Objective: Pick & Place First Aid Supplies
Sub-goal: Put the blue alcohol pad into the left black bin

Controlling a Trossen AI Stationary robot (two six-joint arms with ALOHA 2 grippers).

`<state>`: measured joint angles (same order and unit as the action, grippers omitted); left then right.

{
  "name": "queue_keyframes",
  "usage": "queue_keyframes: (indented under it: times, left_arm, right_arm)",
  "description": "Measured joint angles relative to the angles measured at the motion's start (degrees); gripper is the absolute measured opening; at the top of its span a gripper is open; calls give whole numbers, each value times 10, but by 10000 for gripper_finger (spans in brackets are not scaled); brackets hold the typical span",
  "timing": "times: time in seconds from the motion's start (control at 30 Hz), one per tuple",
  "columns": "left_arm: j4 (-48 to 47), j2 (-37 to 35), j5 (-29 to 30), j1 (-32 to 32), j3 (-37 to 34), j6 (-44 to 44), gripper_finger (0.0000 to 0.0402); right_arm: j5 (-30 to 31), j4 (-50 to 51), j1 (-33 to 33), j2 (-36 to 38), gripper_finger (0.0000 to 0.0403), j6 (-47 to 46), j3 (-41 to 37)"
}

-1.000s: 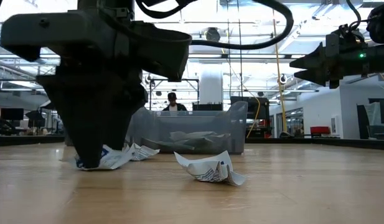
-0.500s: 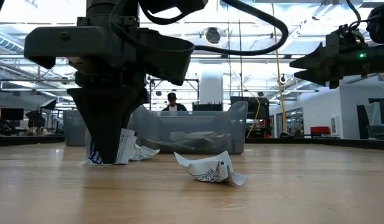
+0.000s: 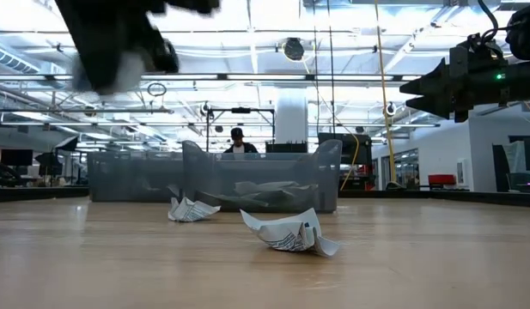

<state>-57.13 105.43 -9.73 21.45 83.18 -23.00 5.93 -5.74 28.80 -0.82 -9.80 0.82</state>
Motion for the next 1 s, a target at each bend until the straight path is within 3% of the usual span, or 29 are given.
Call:
queue_keyframes:
  times: [0.3, 0.57, 1.0]
  left_arm:
    - [-98, -86, 0, -6, 2, 7, 2]
    - [-141, -94, 0, -28, 2, 8, 1]
    - [-142, -94, 2, -264, 3, 49, 1]
  right_arm:
    - [0, 0, 0, 0, 297, 0, 0]
    - [0, 0, 0, 0, 297, 0, 0]
    - [0, 0, 0, 0, 297, 0, 0]
